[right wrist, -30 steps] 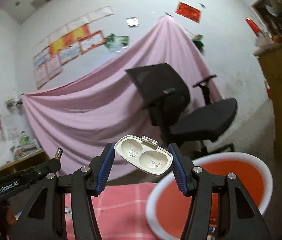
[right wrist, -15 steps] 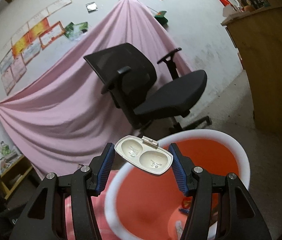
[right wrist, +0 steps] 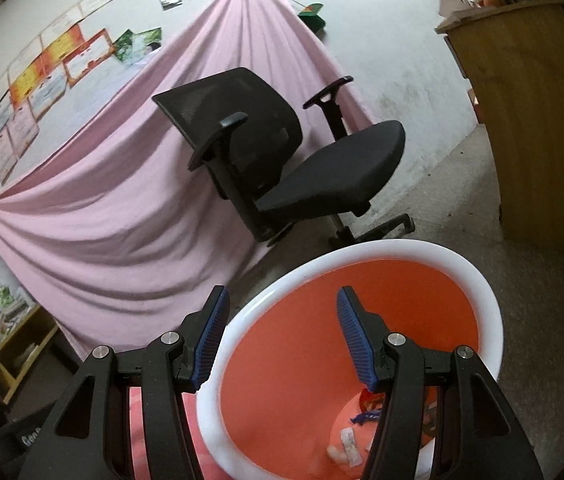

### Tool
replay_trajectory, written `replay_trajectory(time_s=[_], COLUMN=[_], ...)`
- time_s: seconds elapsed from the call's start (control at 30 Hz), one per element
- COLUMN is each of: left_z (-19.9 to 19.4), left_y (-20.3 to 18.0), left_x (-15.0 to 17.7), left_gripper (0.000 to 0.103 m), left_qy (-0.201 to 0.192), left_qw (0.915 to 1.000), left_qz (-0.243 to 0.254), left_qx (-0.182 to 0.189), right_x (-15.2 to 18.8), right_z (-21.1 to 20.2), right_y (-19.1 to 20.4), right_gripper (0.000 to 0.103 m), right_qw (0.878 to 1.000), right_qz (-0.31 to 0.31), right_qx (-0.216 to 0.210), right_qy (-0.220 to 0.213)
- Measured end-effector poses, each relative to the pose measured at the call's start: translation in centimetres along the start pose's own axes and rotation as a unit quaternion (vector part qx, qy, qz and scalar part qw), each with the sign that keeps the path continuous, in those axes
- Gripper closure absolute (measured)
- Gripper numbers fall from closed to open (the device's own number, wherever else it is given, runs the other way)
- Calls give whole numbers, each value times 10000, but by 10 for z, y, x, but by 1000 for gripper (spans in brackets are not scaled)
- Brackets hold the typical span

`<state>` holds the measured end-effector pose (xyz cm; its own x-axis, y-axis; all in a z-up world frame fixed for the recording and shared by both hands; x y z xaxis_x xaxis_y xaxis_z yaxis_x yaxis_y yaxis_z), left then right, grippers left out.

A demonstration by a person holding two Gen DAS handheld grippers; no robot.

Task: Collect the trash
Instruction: 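Bring both tools back over the table toward the foil packet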

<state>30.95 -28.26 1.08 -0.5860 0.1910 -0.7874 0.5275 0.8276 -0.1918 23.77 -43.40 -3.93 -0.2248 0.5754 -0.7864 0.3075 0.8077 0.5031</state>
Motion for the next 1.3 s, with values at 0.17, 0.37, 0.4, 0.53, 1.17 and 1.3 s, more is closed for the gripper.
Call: replay_trajectory(time_s=[0.17, 0.37, 0.4, 0.53, 1.17, 1.3], left_z=[-37, -90, -99, -134, -202, -197], left_y=[27, 70, 76, 105, 176, 184], left_x=[-3, -3, -2, 6, 70, 78], left_gripper=[71, 65, 63, 50, 2, 2], left_qy=[-511, -1133, -1256, -1799, -2620, -2584], left_qw=[9979, 9889, 9863, 9718, 9324, 9323], left_qz=[-252, -608, -637, -815, -363, -361], left_qx=[-293, -745, -861, -1291, -2462, -2506], right_x=[-1, 3, 4, 8, 56, 65], right_z=[-11, -24, -27, -37, -73, -71], right_y=[26, 71, 79, 108, 188, 195], right_gripper=[43, 30, 25, 16, 0, 0], right_qw=[9990, 9940, 9928, 9876, 9410, 9325], right_qz=[-314, -869, -961, -1253, -2569, -2824], right_qx=[-199, -479, -523, -681, -1495, -1525], right_qy=[-241, -451, -487, -661, -1618, -1659])
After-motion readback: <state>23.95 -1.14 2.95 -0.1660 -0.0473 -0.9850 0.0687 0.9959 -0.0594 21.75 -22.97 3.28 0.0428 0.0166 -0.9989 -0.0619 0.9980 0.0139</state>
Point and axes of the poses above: each gripper's, at about its wrist camera, not at the fingertips, and z roughly the way its jaws point, y to its left, x to its underside, the point moved 2 cm from there along z, roughly the way its jaws point, and after that the axes turned 1 degree about x, right-handed, at the moved point
